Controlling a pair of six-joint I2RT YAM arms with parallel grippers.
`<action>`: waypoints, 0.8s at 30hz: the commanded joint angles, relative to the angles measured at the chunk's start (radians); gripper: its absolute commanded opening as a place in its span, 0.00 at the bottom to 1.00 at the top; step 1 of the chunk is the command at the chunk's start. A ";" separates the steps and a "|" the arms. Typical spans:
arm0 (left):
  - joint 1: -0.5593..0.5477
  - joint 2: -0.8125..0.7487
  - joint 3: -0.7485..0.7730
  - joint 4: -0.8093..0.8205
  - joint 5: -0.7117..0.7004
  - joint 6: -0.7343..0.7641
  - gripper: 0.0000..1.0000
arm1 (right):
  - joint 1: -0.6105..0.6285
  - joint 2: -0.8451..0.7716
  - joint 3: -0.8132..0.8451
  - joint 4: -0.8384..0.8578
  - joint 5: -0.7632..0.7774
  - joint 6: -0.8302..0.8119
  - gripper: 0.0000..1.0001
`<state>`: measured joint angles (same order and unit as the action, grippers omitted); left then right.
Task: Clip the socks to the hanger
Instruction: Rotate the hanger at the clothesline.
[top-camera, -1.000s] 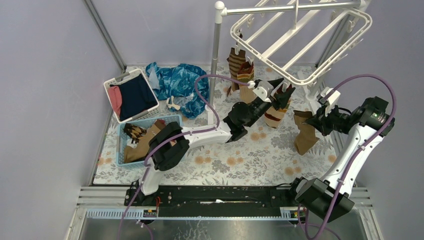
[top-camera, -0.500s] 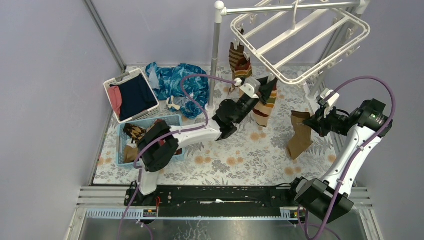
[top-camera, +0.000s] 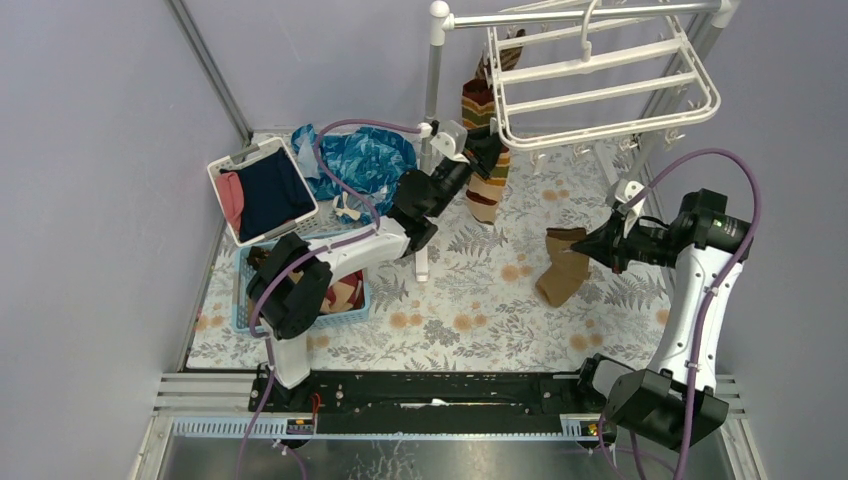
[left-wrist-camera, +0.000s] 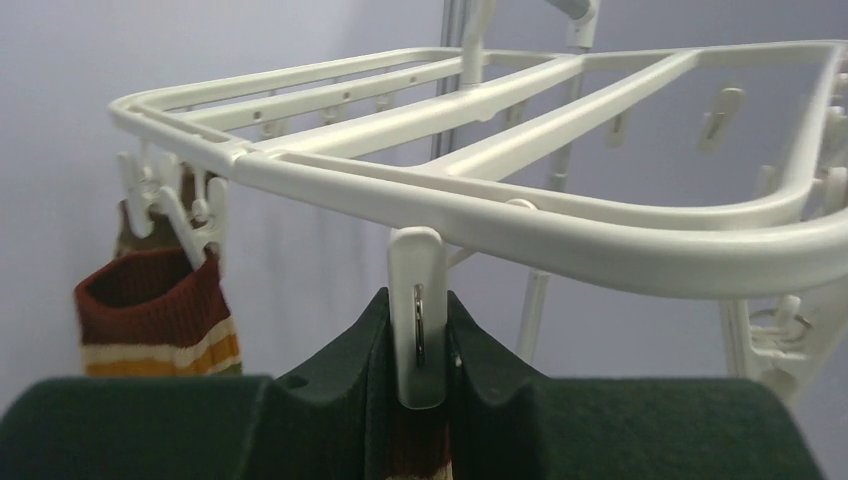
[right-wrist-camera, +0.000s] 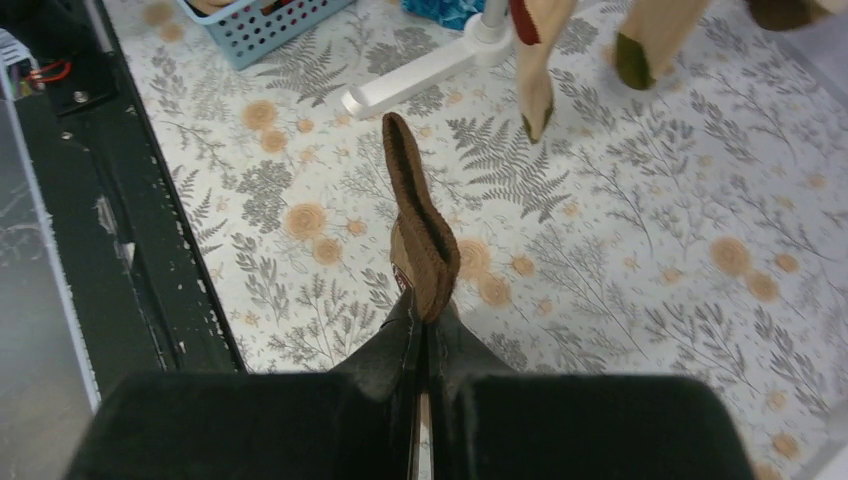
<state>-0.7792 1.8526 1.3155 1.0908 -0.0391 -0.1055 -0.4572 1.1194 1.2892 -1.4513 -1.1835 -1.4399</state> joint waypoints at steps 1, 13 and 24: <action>0.051 -0.013 0.002 -0.023 0.080 -0.057 0.23 | 0.047 0.009 -0.013 -0.018 -0.088 -0.011 0.01; 0.066 -0.019 0.000 -0.021 0.157 -0.091 0.24 | 0.127 -0.049 -0.036 -0.017 -0.183 -0.071 0.02; 0.066 -0.063 -0.049 0.000 0.186 -0.118 0.44 | 0.129 -0.068 -0.055 0.073 -0.228 -0.004 0.02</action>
<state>-0.7124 1.8332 1.2903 1.0550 0.1265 -0.2081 -0.3344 1.0725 1.2369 -1.4319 -1.3502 -1.4853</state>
